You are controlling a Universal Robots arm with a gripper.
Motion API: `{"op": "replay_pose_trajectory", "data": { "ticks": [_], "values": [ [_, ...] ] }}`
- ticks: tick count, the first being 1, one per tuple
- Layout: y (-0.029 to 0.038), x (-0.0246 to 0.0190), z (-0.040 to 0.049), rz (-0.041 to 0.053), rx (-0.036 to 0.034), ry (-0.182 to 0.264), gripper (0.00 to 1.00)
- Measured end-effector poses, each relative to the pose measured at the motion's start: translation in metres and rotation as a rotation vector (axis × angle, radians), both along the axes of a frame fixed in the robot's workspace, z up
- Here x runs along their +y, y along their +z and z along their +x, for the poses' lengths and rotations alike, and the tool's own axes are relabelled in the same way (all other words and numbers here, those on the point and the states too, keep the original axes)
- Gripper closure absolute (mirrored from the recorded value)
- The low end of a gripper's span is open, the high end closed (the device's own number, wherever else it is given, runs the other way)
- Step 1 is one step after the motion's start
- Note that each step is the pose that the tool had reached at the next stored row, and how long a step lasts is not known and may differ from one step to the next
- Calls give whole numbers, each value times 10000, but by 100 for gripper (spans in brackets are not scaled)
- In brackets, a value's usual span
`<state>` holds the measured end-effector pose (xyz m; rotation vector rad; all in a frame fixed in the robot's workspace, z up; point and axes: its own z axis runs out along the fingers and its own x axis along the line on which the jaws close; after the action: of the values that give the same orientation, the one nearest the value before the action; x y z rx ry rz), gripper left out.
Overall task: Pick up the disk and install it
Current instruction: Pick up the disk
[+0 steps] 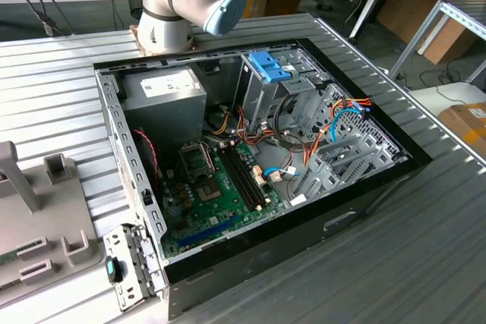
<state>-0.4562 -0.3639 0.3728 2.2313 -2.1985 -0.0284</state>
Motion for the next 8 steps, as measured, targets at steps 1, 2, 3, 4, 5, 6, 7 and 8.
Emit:
{"op": "replay_pose_trajectory", "data": {
  "ticks": [1,2,3,4,5,6,7,8],
  "values": [
    [-15,2,2,-1,2,0,89],
    [-24,3,3,-2,3,0,89],
    [-30,3,4,-1,2,0,89],
    [-51,3,4,-1,2,0,89],
    [-54,3,4,-2,3,0,89],
    [-54,3,4,-2,4,0,89],
    [-55,3,4,-2,4,0,89],
    [-56,3,3,-1,3,0,89]
  ]
}}
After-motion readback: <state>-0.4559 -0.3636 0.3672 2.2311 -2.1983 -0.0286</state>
